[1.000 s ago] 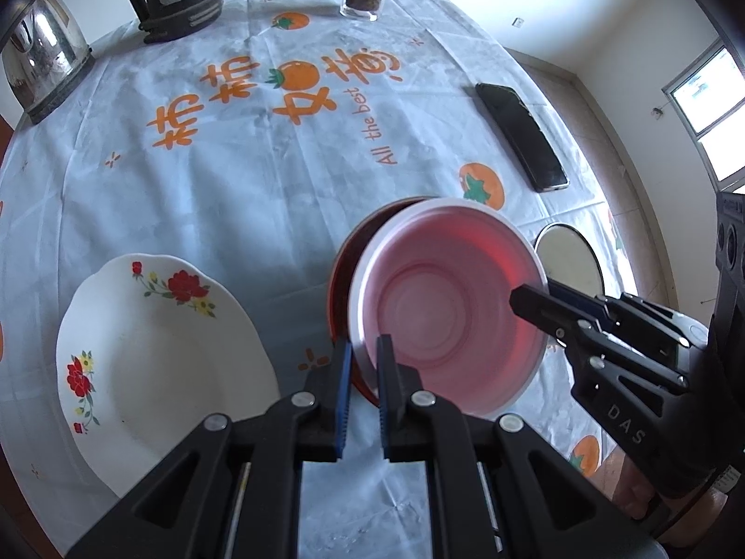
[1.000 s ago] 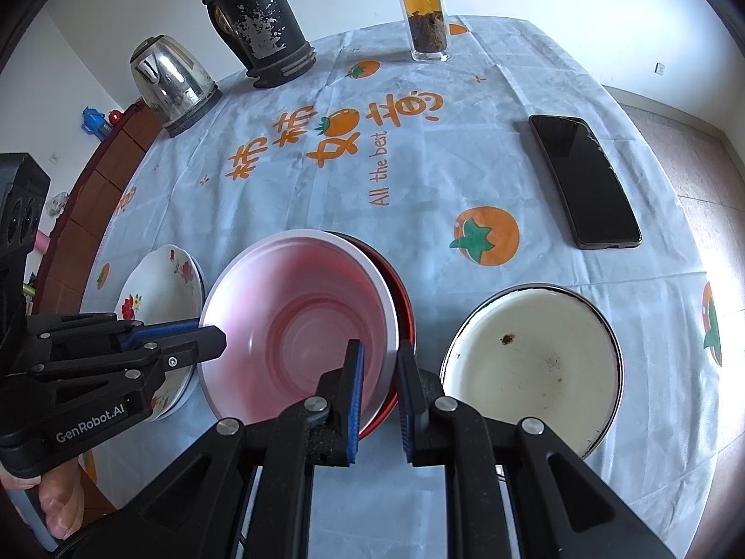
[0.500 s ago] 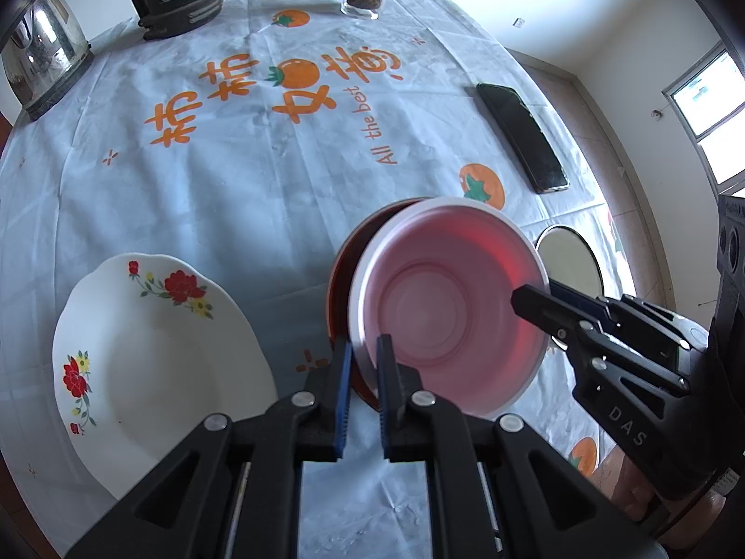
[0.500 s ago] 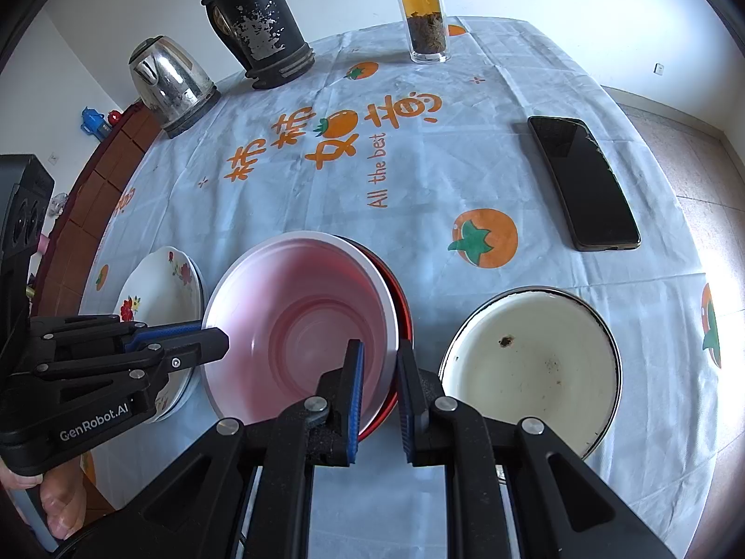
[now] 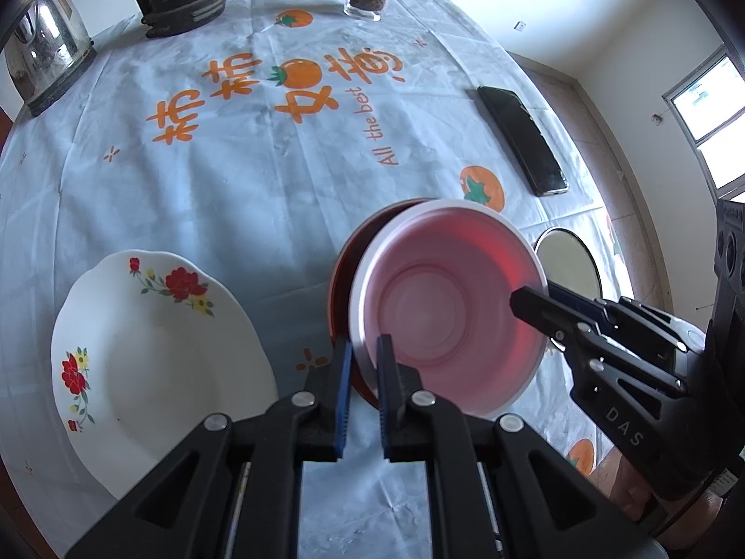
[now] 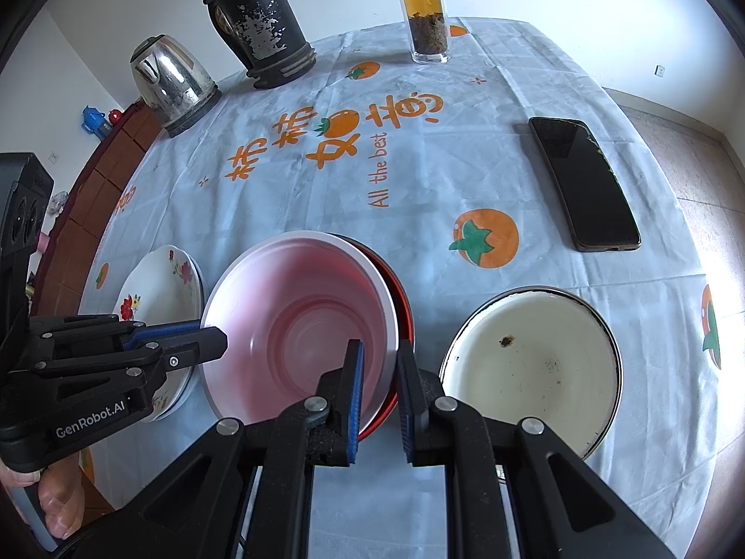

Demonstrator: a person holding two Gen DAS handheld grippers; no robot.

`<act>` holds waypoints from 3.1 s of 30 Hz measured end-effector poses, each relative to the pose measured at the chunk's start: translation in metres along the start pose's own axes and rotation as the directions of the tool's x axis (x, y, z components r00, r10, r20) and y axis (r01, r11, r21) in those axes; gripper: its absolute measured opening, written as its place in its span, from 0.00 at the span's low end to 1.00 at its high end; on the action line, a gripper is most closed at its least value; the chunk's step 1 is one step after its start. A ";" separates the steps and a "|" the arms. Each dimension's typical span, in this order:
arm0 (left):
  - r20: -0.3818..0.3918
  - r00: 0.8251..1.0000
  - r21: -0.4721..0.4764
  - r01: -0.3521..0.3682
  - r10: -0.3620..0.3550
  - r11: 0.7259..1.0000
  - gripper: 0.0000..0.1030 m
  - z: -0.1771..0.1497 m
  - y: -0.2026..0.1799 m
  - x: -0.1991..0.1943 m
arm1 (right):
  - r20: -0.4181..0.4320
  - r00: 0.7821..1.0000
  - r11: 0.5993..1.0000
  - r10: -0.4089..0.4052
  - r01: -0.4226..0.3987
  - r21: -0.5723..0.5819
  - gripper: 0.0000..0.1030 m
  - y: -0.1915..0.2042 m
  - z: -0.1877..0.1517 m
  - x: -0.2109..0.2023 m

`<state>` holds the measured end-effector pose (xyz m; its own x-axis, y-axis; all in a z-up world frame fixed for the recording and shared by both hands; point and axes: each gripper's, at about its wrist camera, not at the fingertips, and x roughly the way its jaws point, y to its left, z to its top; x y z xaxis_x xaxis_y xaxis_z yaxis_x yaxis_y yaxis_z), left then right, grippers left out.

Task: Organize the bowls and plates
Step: 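Lower the pink bowl into the steel bowl with both tools, then open both tools and release the pink bowl rim, then move both tools to the rim of the cream enamel bowl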

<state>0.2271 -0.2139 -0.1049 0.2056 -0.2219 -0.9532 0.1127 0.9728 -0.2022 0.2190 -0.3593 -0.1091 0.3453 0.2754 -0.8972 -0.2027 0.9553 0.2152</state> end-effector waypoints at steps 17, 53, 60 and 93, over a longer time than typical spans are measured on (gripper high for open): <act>0.011 1.000 -0.005 -0.022 0.022 1.000 0.24 -0.001 0.000 -0.002 | -0.016 1.000 1.000 0.004 -0.004 -0.015 0.14 0.004 -0.002 0.005; 0.018 0.999 -0.041 -0.035 0.036 0.999 0.48 -0.002 0.007 -0.004 | 0.013 0.999 0.997 -0.036 0.037 -0.062 0.14 0.010 -0.004 0.002; 0.018 0.999 -0.045 -0.035 0.036 0.998 0.49 -0.004 0.007 -0.004 | 0.026 0.998 0.995 -0.053 0.055 -0.079 0.14 0.012 -0.005 0.001; 0.007 0.996 -0.087 -0.086 0.087 0.993 0.56 -0.010 0.012 0.001 | 0.100 0.978 0.981 -0.183 0.188 -0.047 0.54 -0.007 -0.009 -0.010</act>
<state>0.2189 -0.2019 -0.1106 0.2211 -0.1373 -0.9655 0.0096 0.9903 -0.1386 0.2091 -0.3691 -0.1050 0.4662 0.1055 -0.8784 -0.1768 0.9839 0.0243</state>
